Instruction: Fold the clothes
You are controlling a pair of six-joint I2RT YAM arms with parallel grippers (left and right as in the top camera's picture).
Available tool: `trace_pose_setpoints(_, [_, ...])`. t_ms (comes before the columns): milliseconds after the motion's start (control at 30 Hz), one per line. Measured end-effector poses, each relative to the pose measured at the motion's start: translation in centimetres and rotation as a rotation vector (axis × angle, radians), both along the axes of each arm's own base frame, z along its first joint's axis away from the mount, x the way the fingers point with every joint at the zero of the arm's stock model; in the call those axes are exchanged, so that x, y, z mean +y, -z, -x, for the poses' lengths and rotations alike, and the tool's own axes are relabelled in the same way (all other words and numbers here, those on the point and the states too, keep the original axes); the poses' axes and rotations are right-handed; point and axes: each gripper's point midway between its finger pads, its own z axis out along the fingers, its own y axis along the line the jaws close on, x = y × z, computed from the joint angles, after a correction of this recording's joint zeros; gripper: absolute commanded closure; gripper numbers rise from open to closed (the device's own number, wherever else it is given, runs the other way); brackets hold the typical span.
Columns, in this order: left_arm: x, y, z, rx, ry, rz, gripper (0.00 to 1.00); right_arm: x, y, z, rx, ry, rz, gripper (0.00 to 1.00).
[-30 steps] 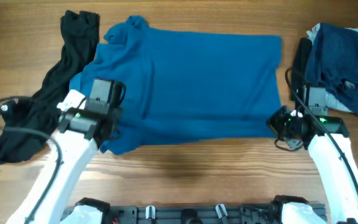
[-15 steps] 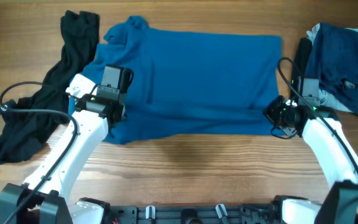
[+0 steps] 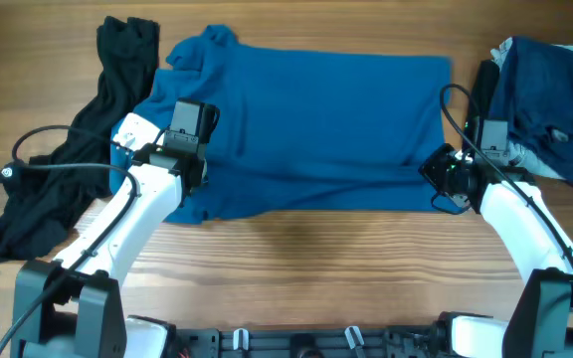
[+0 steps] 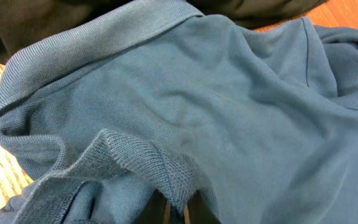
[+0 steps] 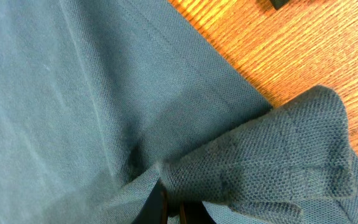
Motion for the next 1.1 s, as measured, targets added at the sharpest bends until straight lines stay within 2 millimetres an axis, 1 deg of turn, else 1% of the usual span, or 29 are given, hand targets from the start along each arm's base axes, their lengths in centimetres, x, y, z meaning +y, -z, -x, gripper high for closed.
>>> trace_pose_setpoints(33, [0.0, 0.0, 0.0, 0.000, 0.000, -0.003, 0.16, 0.0, 0.0, 0.0, -0.002, -0.004, 0.003, 0.17])
trace_pose_setpoints(67, [0.1, -0.1, 0.0, -0.002, -0.001, -0.004, 0.00, 0.0, 0.0, -0.1, -0.004, -0.006, 0.003, 0.01])
trace_pose_setpoints(200, [0.4, -0.2, -0.1, 0.000, 0.006, -0.023, 0.00, 0.0, -0.2, -0.2, -0.012, -0.041, 0.021, 0.00])
trace_pose_setpoints(267, [1.2, -0.3, -0.2, 0.014, 0.021, -0.053, 0.00, 0.0, -0.7, -0.4, -0.009, -0.065, 0.031, 0.00])
trace_pose_setpoints(300, [1.6, -0.4, -0.2, 0.027, 0.037, -0.073, 0.00, -0.1, -1.4, -0.6, -0.001, -0.084, 0.039, 0.00])
trace_pose_setpoints(367, [1.9, -1.3, -0.8, 0.045, 0.091, -0.113, 0.00, -0.1, -3.7, -1.5, -0.011, -0.131, 0.062, 0.01])
trace_pose_setpoints(400, [1.7, -2.3, -1.5, 0.042, 0.140, -0.130, 0.01, -0.1, -5.7, -2.4, -0.032, -0.163, 0.074, 0.00])
trace_pose_setpoints(433, [1.1, -3.8, -2.6, 0.034, 0.214, -0.140, 0.01, -0.1, -7.7, -3.3, -0.062, -0.201, 0.090, 0.00])
trace_pose_setpoints(467, [0.3, -5.4, -3.5, 0.029, 0.287, -0.144, 0.00, 0.0, -9.3, -3.8, -0.079, -0.233, 0.101, 0.00])
trace_pose_setpoints(533, [-1.1, -8.9, -4.9, -0.001, 0.396, -0.141, 0.01, 0.1, -12.2, -4.4, -0.106, -0.287, 0.125, 0.00])
trace_pose_setpoints(567, [-1.9, -11.2, -5.6, -0.018, 0.460, -0.140, 0.00, 0.1, -13.7, -4.7, -0.125, -0.314, 0.140, 0.01])
trace_pose_setpoints(600, [-2.6, -13.5, -6.2, -0.048, 0.513, -0.144, 0.00, 0.1, -14.6, -5.0, -0.140, -0.334, 0.153, 0.00])
trace_pose_setpoints(667, [-3.4, -16.1, -7.0, -0.054, 0.594, -0.157, 0.01, 0.1, -16.2, -5.6, -0.178, -0.366, 0.181, 0.00])
trace_pose_setpoints(700, [-4.0, -17.4, -7.9, -0.069, 0.634, -0.167, 0.00, 0.1, -16.8, -5.8, -0.194, -0.379, 0.193, 0.00])
trace_pose_setpoints(733, [-4.3, -18.0, -8.6, -0.066, 0.662, -0.178, 0.00, 0.1, -17.1, -6.0, -0.202, -0.389, 0.201, 0.01])
trace_pose_setpoints(767, [-4.8, -18.2, -9.4, -0.030, 0.708, -0.190, 0.01, 0.1, -17.3, -6.2, -0.208, -0.398, 0.204, 0.00])
trace_pose_setpoints(800, [-5.2, -18.0, -10.4, -0.006, 0.744, -0.204, 0.00, 0.2, -17.4, -6.5, -0.213, -0.406, 0.204, 0.01])
trace_pose_setpoints(833, [-5.6, -17.3, -11.7, 0.031, 0.785, -0.214, 0.00, 0.3, -17.5, -7.1, -0.213, -0.413, 0.198, 0.00])
trace_pose_setpoints(867, [-6.0, -16.5, -12.8, 0.058, 0.810, -0.221, 0.00, 0.4, -17.5, -8.3, -0.220, -0.430, 0.193, 0.01])
trace_pose_setpoints(900, [-6.4, -15.0, -14.4, 0.087, 0.841, -0.232, 0.00, 0.4, -17.4, -8.9, -0.219, -0.436, 0.188, 0.00])
trace_pose_setpoints(933, [-6.5, -13.7, -15.3, 0.120, 0.862, -0.232, 0.00, 0.4, -17.2, -10.0, -0.217, -0.439, 0.184, 0.01])
trace_pose_setpoints(967, [-6.7, -13.2, -16.8, 0.106, 0.863, -0.236, 0.00, 0.4, -17.0, -11.0, -0.223, -0.439, 0.183, 0.01])
trace_pose_setpoints(1000, [-6.6, -12.7, -18.2, 0.085, 0.854, -0.239, 0.00, 0.3, -16.7, -12.2, -0.229, -0.438, 0.184, 0.00])
trace_pose_setpoints(1033, [-6.0, -11.8, -19.7, 0.061, 0.826, -0.232, 0.00, 0.1, -16.0, -13.5, -0.230, -0.424, 0.177, 0.00])
trace_pose_setpoints(1100, [-4.8, -10.8, -20.8, 0.042, 0.759, -0.198, 0.06, -0.2, -14.7, -15.3, -0.235, -0.357, 0.154, 0.00])
